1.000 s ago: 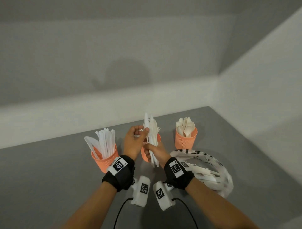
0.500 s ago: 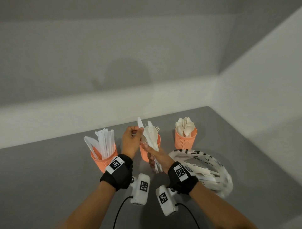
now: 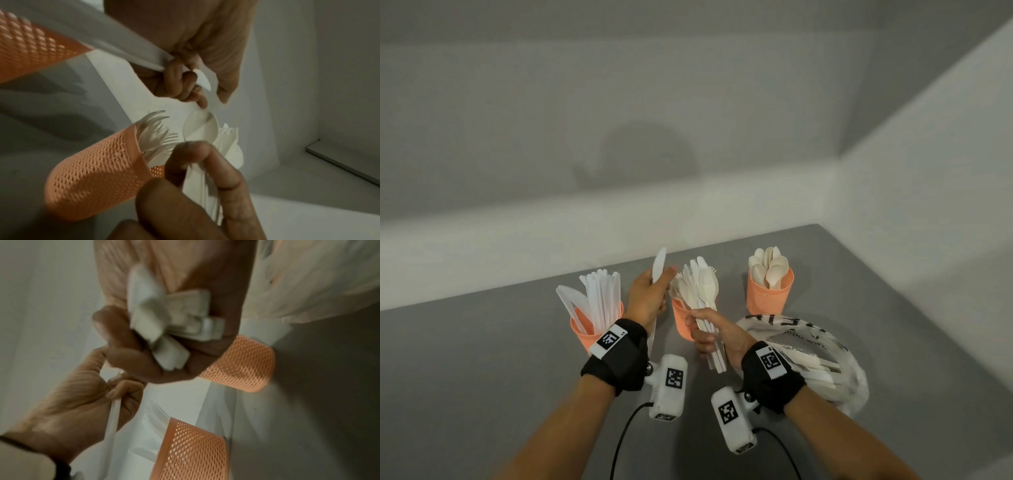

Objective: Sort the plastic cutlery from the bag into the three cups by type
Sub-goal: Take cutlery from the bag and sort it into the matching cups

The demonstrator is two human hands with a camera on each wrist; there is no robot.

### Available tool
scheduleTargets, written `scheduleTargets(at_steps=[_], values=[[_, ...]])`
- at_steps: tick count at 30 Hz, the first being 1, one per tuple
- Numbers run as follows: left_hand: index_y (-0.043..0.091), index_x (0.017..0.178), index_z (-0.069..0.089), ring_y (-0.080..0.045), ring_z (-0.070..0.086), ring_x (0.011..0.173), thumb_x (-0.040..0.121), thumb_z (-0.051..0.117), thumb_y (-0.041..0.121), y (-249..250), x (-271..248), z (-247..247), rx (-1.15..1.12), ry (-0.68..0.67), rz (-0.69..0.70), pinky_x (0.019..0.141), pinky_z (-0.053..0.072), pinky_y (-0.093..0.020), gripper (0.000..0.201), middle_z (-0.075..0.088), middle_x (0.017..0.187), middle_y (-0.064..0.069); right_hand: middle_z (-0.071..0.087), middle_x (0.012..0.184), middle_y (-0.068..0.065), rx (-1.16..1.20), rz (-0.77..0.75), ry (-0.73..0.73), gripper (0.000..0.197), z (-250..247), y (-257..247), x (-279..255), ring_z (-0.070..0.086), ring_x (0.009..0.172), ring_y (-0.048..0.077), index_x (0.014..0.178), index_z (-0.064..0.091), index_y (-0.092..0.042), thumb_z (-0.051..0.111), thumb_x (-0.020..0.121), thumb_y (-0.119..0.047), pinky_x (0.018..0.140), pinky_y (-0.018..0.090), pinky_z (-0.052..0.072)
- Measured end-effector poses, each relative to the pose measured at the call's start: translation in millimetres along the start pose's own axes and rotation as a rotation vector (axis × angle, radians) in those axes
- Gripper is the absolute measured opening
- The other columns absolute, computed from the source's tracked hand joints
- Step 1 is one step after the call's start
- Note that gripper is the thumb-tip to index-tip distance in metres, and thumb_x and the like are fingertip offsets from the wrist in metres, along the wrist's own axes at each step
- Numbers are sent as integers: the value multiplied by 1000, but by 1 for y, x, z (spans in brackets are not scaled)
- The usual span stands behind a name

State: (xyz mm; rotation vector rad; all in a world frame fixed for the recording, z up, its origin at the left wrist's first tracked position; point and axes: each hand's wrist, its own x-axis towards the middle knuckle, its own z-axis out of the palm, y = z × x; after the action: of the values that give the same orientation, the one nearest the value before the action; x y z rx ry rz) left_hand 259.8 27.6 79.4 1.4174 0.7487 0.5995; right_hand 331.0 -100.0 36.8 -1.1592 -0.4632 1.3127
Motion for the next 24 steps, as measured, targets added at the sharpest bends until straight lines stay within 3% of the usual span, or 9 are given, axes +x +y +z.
scheduleTargets(at_steps=[5,8,11,15,20,24], values=[[9,99,65,-7,33,46,87,61,34,2,1,-4,88,-60,-56,40,28,-16,28,57,77,0,32,40,-10,19,38,-54,20,-4,-1,-4,30,33,2,79,55,-18,44,90,-30,40,15,33],[-1,105,63,-4,33,42,88,60,32,-2,2,-7,150,-128,-88,38,27,-14,38,50,75,-6,34,40,-10,38,67,-103,17,-6,0,-4,31,32,2,80,56,-17,49,81,-33,38,15,32],[0,99,62,-2,32,34,89,59,26,-4,2,-6,188,-160,-119,36,26,-13,28,40,59,-2,36,39,-10,57,77,-125,19,-7,3,-4,32,32,2,82,57,-17,49,80,-34,38,15,33],[4,82,61,-1,39,33,90,58,20,-1,2,-5,183,-100,-32,37,30,-8,18,45,37,13,40,42,-9,67,71,-120,23,-10,4,-2,35,34,2,93,58,-18,47,87,-36,40,14,34],[6,79,60,1,44,33,93,53,19,2,4,-4,45,45,25,38,33,-8,19,48,38,12,40,41,-8,57,52,-121,24,-11,-5,-4,33,30,2,95,55,-18,40,93,-36,36,11,29],[6,80,59,-4,31,34,91,52,20,-1,4,-5,29,-24,-47,35,25,-15,19,36,46,4,41,40,-8,48,43,-133,22,-11,-5,-2,33,29,2,95,54,-17,39,95,-33,36,11,30]])
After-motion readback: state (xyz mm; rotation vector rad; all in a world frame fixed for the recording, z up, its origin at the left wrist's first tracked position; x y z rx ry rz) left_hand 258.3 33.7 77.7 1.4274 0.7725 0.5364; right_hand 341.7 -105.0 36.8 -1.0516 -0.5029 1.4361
